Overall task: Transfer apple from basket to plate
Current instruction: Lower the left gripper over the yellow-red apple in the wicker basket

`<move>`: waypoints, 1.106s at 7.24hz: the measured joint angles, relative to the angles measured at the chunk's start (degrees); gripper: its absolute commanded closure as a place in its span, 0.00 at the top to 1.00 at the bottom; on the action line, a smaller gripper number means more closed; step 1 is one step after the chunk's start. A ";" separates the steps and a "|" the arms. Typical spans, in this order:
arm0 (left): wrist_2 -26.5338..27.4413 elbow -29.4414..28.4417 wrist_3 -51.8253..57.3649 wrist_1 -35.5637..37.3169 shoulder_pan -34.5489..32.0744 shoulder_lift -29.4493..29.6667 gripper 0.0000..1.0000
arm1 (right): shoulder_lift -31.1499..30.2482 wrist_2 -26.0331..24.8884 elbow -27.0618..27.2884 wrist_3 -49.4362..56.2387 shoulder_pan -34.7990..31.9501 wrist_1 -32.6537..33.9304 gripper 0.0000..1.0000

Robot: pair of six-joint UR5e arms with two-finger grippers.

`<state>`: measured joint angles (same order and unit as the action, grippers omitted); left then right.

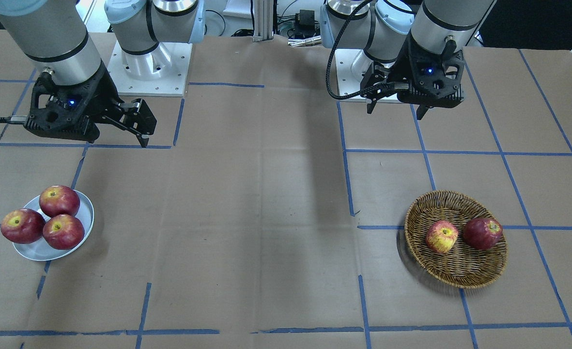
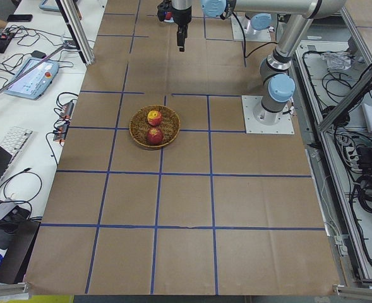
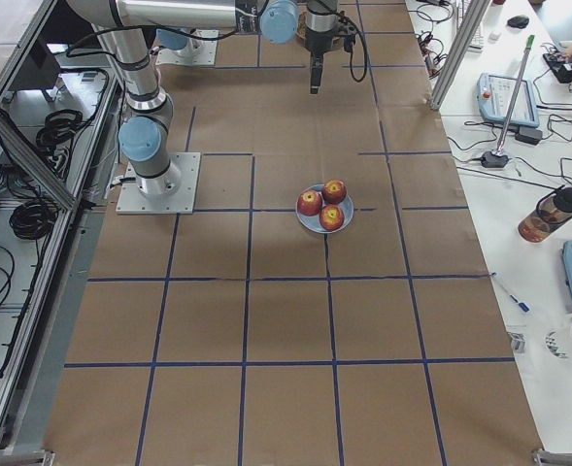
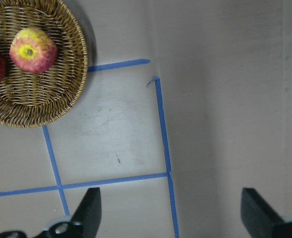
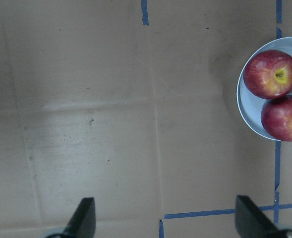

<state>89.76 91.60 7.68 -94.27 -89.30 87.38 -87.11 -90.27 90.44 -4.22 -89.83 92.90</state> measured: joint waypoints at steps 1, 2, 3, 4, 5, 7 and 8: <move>-0.01 -0.20 -0.01 -0.14 0.03 -0.01 0.99 | -0.01 0.02 0.00 0.00 0.00 0.00 1.00; 0.16 -0.22 0.01 -0.15 0.06 -0.32 0.99 | -0.04 0.06 0.00 0.00 0.00 0.00 1.00; 0.14 -0.24 -0.05 -0.09 0.07 -0.53 0.99 | -0.05 0.07 0.00 0.00 0.00 0.00 1.00; 0.15 -0.08 0.04 -0.05 0.11 -0.82 0.99 | -0.04 0.06 0.00 0.00 0.01 0.00 1.00; 0.04 0.18 0.15 -0.04 0.18 -0.88 0.99 | -0.05 0.06 0.00 0.00 0.00 0.00 1.00; -0.01 0.61 0.27 -0.03 0.19 -0.79 0.99 | -0.07 0.03 0.06 0.00 -0.03 0.00 1.00; 0.07 0.56 0.00 -0.17 0.19 -0.78 0.99 | -0.06 0.09 0.07 0.00 -0.02 0.00 1.00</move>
<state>89.82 92.15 7.68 -94.44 -89.11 86.60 -87.17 -90.18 90.51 -4.22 -89.85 92.90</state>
